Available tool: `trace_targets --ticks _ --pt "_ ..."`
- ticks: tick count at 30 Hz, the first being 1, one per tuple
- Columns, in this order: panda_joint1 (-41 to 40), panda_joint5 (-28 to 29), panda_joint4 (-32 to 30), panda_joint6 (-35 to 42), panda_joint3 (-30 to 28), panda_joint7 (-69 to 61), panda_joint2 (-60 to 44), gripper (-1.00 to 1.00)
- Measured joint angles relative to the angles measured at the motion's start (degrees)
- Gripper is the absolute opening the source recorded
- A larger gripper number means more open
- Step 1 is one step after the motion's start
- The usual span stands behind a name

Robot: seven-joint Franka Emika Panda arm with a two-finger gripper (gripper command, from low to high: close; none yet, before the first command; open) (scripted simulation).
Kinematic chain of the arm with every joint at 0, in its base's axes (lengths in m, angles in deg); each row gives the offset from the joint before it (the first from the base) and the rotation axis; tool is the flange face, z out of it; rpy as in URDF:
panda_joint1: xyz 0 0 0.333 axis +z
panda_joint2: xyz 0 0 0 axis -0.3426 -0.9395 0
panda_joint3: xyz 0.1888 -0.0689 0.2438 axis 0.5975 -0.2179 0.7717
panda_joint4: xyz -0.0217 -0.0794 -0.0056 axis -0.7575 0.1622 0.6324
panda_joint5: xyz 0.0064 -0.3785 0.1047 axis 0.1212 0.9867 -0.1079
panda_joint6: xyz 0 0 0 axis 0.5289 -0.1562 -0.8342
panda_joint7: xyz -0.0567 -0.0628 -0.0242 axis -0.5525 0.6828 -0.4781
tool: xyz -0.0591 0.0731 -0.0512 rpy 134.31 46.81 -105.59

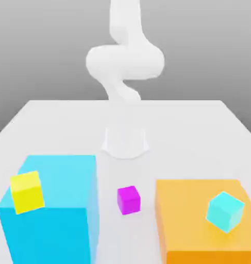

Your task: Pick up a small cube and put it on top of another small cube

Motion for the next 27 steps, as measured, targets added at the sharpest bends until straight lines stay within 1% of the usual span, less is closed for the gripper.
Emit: trace_targets --ticks 6,13,20,27 --pt "5.8 1.8 -7.2 -6.1 -7.8 -19.0 -7.4 0.0" --pt "12.3 4.0 -15.5 -13.3 -15.0 -40.3 -16.5 0.0" --pt "18.4 6.2 -24.0 -20.7 -20.5 -61.4 -25.4 0.0" --pt "23.0 9.1 -32.5 -27.9 -24.1 -81.8 -33.4 0.0"
